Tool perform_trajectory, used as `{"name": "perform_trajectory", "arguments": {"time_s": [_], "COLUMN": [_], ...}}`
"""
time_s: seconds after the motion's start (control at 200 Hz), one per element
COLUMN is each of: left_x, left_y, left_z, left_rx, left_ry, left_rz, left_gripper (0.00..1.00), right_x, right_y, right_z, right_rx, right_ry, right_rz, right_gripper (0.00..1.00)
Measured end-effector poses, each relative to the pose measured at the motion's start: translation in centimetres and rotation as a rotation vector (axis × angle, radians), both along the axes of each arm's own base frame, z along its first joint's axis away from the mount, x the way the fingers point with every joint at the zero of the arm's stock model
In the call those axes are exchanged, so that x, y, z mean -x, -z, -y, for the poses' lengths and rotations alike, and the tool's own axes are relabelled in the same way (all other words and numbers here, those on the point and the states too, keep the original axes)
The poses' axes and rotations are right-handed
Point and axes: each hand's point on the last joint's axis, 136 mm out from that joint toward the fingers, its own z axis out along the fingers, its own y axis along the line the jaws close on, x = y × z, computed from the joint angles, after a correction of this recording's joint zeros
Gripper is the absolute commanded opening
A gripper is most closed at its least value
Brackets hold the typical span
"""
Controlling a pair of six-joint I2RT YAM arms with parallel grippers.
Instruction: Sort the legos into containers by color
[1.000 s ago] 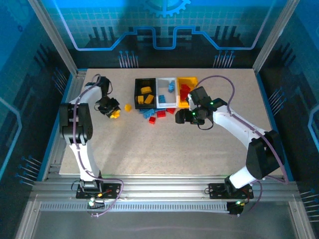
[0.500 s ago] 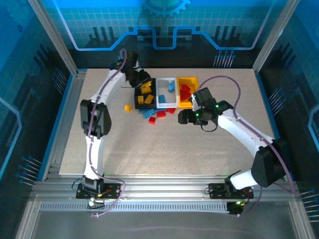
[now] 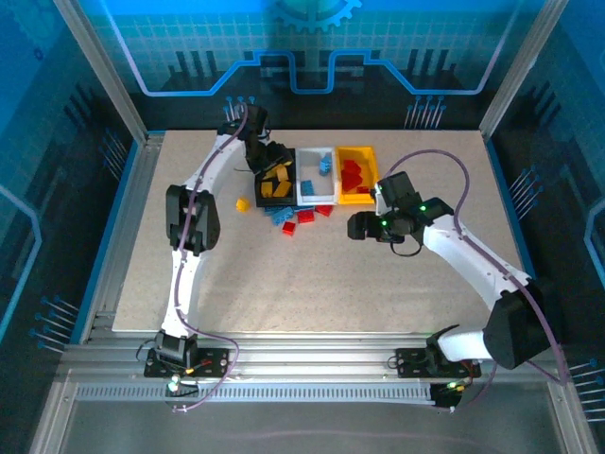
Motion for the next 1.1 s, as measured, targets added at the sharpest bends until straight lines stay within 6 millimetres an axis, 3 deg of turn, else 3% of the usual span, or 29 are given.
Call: {"name": "perform_trajectory", "arguments": {"time_s": [0.095, 0.215, 0.32, 0.41, 0.515, 0.65, 0.73, 0.865, 1.096], "left_x": [0.5, 2.0, 4.9, 7.7, 9.8, 11.3, 11.5, 10.6, 10.2], "left_y": [-1.3, -4.4, -6.9, -7.3, -5.3, -1.6, -0.4, 0.9, 4.6], "left_z": [-0.2, -1.0, -2.5, -4.3, -7.0, -9.9, -11.1, -12.2, -11.8], "left_rx": [-0.016, -0.087, -0.17, -0.233, -0.299, -0.343, -0.347, -0.345, -0.342], "left_ry": [0.027, 0.113, 0.207, 0.263, 0.287, 0.275, 0.253, 0.225, 0.242], "left_rz": [0.018, 0.077, 0.124, 0.119, 0.06, -0.044, -0.075, -0.083, -0.138], "left_gripper": [0.66, 0.7, 0.73, 0.74, 0.74, 0.74, 0.73, 0.72, 0.71], "right_x": [-0.1, -0.1, -0.3, -0.4, -0.5, -1.0, -1.2, -1.1, -0.6], "right_y": [0.8, 1.5, 1.5, 1.6, 1.8, 1.4, 1.1, 1.0, 1.3], "right_z": [-0.2, -0.5, -0.8, -1.0, -1.2, -1.5, -1.6, -1.6, -1.4], "right_rx": [0.0, -0.001, -0.014, -0.02, -0.026, -0.028, -0.03, -0.026, -0.016], "right_ry": [-0.005, -0.011, -0.017, -0.021, -0.029, -0.043, -0.047, -0.049, -0.049], "right_rz": [-0.023, -0.046, -0.045, -0.048, -0.059, -0.05, -0.042, -0.044, -0.067], "right_gripper": [0.78, 0.78, 0.78, 0.78, 0.78, 0.78, 0.78, 0.78, 0.78]}}
